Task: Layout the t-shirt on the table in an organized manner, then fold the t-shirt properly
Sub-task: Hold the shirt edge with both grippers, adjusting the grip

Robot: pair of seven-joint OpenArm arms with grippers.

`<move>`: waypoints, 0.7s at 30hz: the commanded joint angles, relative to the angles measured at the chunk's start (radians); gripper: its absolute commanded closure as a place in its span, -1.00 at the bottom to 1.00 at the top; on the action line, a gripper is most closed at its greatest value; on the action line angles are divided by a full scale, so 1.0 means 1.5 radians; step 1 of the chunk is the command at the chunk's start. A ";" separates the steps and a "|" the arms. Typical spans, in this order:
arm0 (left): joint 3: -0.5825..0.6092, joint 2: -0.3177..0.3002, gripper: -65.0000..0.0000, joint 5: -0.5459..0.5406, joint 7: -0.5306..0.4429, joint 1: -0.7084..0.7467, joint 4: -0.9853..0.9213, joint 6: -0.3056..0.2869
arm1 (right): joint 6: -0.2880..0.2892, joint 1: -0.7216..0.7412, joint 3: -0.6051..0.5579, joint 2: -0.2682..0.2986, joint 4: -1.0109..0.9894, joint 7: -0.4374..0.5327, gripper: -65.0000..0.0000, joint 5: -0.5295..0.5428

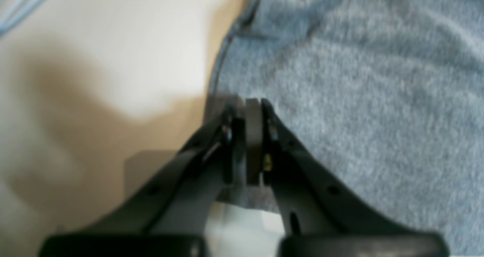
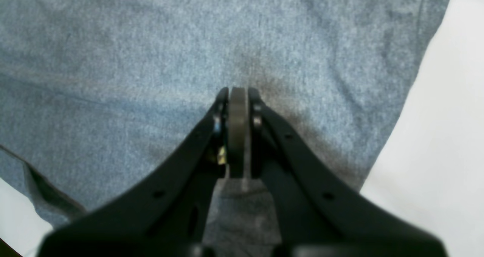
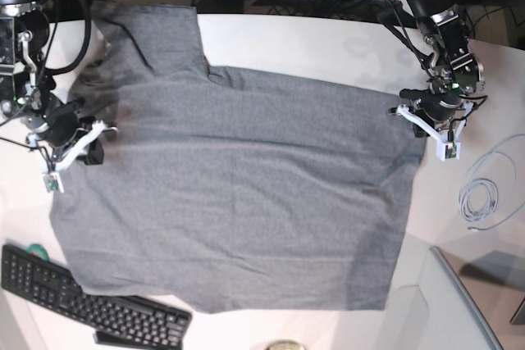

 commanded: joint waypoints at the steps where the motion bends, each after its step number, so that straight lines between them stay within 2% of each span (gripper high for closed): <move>1: -0.001 -0.010 0.90 -0.003 -0.013 -0.009 0.012 0.001 | 0.003 0.009 0.005 0.009 0.010 0.013 0.94 0.006; 6: -0.006 -0.010 0.88 -0.003 -0.013 -0.008 0.019 0.001 | 0.003 0.010 0.005 0.009 0.010 0.013 0.94 0.006; 7: -0.006 -0.010 0.82 -0.003 -0.012 -0.009 0.019 0.001 | 0.003 0.010 0.005 0.009 0.010 0.013 0.94 0.006; 13: -0.001 -0.010 0.20 -0.002 -0.012 -0.010 0.013 0.001 | 0.003 0.010 0.005 0.009 0.010 0.013 0.94 0.006; 21: -0.001 -0.010 0.19 -0.002 -0.011 -0.010 0.012 0.001 | 0.003 0.010 0.005 0.009 0.010 0.013 0.94 0.006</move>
